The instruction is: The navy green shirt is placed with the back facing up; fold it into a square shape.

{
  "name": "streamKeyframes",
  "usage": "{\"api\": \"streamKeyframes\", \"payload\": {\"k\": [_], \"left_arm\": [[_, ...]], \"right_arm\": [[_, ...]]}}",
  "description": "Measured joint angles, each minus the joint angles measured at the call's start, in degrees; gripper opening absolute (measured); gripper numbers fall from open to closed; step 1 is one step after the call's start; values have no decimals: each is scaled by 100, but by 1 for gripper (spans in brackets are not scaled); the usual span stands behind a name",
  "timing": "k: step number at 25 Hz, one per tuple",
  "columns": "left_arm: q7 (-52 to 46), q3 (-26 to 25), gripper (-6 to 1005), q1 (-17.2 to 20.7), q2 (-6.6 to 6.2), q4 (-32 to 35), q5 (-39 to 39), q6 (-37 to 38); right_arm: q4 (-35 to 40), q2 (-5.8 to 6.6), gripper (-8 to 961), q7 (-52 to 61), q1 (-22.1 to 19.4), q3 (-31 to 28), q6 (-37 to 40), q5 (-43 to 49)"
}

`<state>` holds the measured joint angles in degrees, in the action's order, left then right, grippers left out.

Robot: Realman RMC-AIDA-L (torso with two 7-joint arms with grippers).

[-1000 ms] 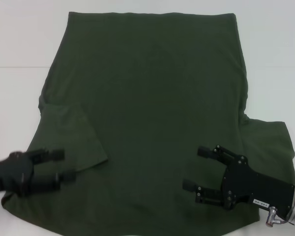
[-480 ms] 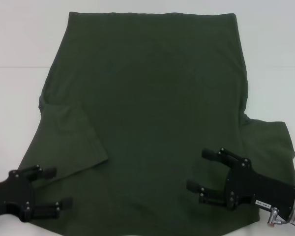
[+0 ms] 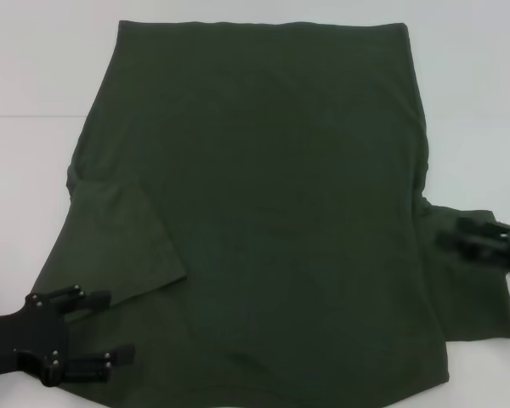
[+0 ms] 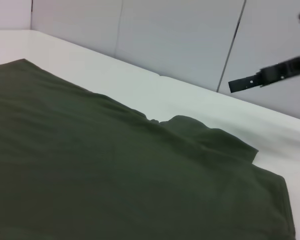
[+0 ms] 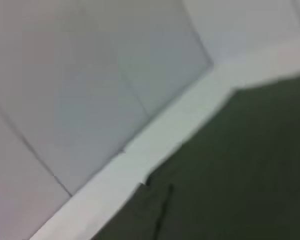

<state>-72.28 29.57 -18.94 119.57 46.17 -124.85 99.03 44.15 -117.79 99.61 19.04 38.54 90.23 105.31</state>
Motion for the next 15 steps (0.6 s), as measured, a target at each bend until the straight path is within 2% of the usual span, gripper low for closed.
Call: {"api": "streamKeyframes", "payload": {"k": [5, 11, 15], "left_arm": [[5, -4, 934, -47, -30, 5, 4, 32], [19, -4, 934, -102, -26, 8, 9, 14], [29, -3, 934, -124, -31, 3, 61, 103]], "right_arm": [[955, 339, 939, 2755, 280, -180, 317, 1059], [1599, 439, 938, 4516, 846, -824, 840, 2771], [1665, 520, 938, 5054, 1141, -1010, 808, 3871]]}}
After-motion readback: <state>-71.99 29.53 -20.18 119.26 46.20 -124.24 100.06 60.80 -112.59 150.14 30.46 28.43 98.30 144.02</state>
